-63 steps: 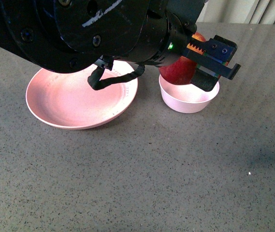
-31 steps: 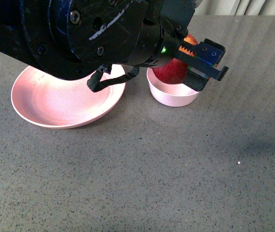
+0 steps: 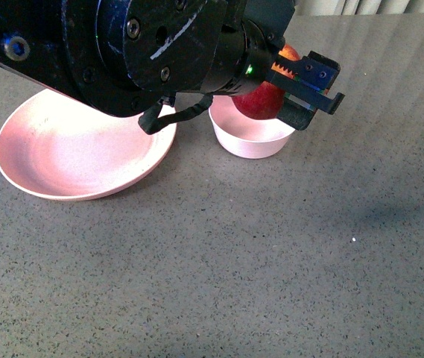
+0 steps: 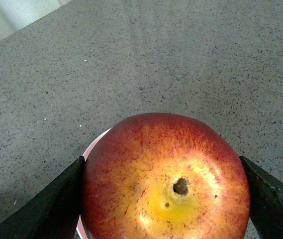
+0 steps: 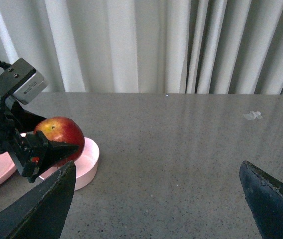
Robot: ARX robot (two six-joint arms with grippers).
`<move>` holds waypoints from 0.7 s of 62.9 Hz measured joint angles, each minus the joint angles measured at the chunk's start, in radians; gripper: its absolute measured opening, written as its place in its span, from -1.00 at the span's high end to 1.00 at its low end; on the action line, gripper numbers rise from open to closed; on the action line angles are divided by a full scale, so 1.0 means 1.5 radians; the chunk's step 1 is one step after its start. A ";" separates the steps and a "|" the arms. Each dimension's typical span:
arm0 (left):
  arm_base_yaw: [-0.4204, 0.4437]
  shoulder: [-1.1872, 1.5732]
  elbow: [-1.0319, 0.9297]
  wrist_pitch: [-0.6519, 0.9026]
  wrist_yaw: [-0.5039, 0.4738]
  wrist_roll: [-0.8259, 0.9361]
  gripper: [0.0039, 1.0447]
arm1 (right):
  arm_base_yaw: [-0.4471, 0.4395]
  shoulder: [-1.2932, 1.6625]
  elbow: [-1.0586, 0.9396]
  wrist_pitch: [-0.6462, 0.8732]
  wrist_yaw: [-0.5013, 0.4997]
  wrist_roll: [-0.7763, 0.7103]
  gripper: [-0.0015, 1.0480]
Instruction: Move apple from plate to bowl
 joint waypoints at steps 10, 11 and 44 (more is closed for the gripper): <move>0.001 0.024 0.012 -0.006 -0.003 0.005 -0.51 | 0.000 0.000 0.000 0.000 0.000 0.000 -0.83; 0.001 0.026 0.013 -0.006 -0.003 0.005 -0.51 | 0.000 0.000 0.000 0.000 0.000 0.000 -0.83; -0.005 0.042 0.034 -0.018 -0.013 0.010 -0.87 | 0.000 0.000 0.000 0.000 0.000 0.000 -0.83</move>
